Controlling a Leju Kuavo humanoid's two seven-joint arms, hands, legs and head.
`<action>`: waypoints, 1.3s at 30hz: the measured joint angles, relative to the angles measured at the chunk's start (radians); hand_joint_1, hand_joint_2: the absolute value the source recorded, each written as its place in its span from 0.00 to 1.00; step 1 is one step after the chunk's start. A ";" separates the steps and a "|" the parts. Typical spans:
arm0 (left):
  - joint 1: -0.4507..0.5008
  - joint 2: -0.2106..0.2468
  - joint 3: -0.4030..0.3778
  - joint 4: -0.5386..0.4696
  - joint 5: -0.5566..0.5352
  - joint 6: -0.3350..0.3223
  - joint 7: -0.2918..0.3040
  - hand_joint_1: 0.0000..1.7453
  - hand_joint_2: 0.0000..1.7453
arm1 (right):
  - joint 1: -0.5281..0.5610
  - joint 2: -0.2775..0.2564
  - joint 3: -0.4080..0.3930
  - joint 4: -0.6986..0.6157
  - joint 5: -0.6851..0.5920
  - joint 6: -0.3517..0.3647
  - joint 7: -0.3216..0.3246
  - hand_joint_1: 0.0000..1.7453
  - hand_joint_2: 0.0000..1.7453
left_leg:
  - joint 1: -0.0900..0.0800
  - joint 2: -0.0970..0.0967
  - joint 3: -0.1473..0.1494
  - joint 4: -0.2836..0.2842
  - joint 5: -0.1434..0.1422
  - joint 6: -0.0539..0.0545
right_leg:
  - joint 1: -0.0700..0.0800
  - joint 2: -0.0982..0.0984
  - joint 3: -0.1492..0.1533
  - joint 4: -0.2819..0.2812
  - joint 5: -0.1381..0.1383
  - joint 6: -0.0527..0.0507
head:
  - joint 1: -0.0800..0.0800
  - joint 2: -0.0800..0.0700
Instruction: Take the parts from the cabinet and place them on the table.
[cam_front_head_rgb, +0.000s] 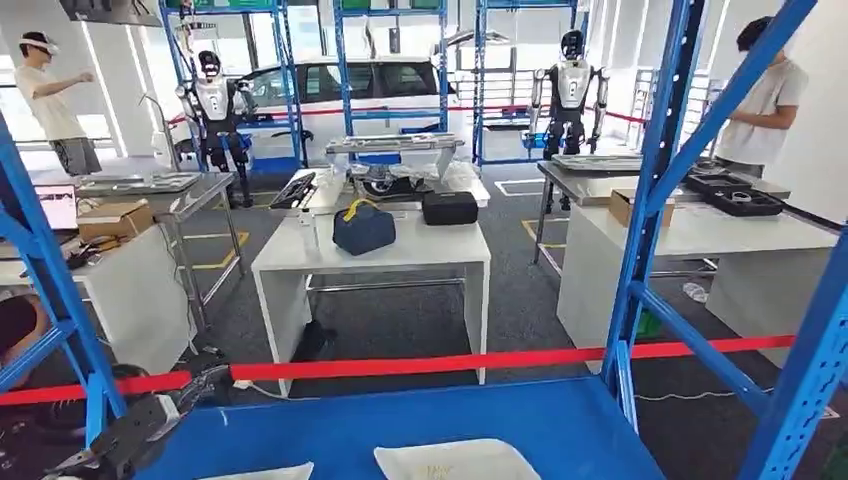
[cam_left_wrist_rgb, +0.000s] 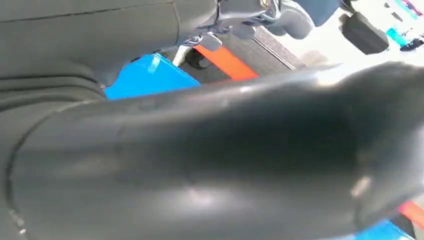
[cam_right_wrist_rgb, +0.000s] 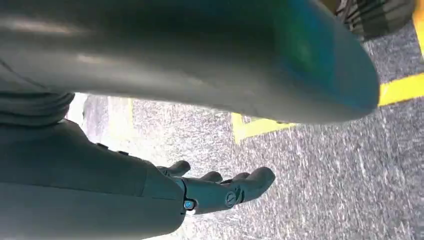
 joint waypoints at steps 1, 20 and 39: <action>0.002 0.002 0.000 0.000 0.001 0.006 0.003 0.00 1.00 | 0.000 0.000 0.000 0.000 0.001 0.000 0.000 0.00 0.00 | 0.007 -0.002 0.001 -0.009 0.004 0.001 | 0.003 -0.002 0.000 0.000 -0.008 -0.001 | 0.000 0.000; 0.116 0.015 0.000 -0.085 -0.098 0.201 -0.002 0.00 1.00 | 0.001 -0.003 0.000 0.000 -0.003 0.002 0.006 0.00 0.00 | -0.002 0.000 -0.018 -0.005 0.018 0.022 | 0.000 0.003 -0.001 -0.032 0.031 0.009 | 0.003 0.000; 0.359 0.023 0.042 -0.467 -0.161 0.233 0.016 0.00 1.00 | 0.001 -0.003 -0.024 0.000 -0.006 -0.004 0.007 0.00 0.00 | 0.000 0.001 -0.018 -0.005 0.019 0.020 | 0.001 0.003 -0.004 -0.030 0.030 0.011 | 0.003 0.000</action>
